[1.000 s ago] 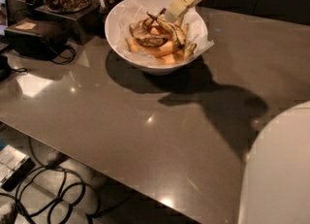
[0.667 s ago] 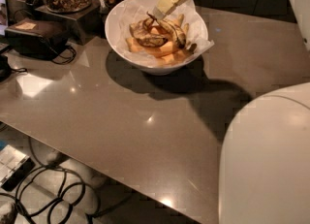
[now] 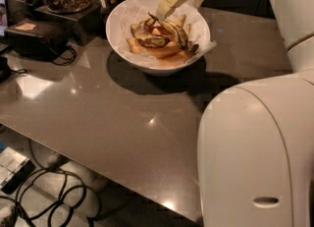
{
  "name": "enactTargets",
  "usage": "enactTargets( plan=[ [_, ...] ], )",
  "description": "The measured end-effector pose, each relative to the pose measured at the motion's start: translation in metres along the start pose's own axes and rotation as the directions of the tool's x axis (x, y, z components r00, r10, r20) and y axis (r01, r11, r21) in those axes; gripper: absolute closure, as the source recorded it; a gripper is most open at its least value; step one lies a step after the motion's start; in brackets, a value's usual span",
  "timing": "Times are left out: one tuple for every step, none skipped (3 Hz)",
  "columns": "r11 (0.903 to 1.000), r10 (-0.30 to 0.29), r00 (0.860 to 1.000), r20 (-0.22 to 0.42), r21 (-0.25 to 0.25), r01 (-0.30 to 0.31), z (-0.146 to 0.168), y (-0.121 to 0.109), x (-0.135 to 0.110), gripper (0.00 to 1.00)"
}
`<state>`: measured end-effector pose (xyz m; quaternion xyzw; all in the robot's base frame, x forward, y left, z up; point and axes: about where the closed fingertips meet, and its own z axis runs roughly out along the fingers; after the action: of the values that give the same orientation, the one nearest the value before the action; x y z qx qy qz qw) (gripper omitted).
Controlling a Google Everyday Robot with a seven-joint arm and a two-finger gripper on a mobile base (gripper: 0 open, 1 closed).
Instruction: Pick banana from white bowl
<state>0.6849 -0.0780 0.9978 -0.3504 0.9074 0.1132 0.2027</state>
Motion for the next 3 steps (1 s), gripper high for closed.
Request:
enactTargets(
  plan=[
    [0.9991,0.042,0.999,-0.011,0.002,-0.042,0.012,-0.009,-0.002,0.26],
    [0.9982,0.059,0.998,-0.034,0.008,-0.059,0.026,-0.011,-0.005,0.23],
    [0.9974,0.072,0.996,-0.060,0.014,-0.071,0.041,-0.015,-0.006,0.29]
  ],
)
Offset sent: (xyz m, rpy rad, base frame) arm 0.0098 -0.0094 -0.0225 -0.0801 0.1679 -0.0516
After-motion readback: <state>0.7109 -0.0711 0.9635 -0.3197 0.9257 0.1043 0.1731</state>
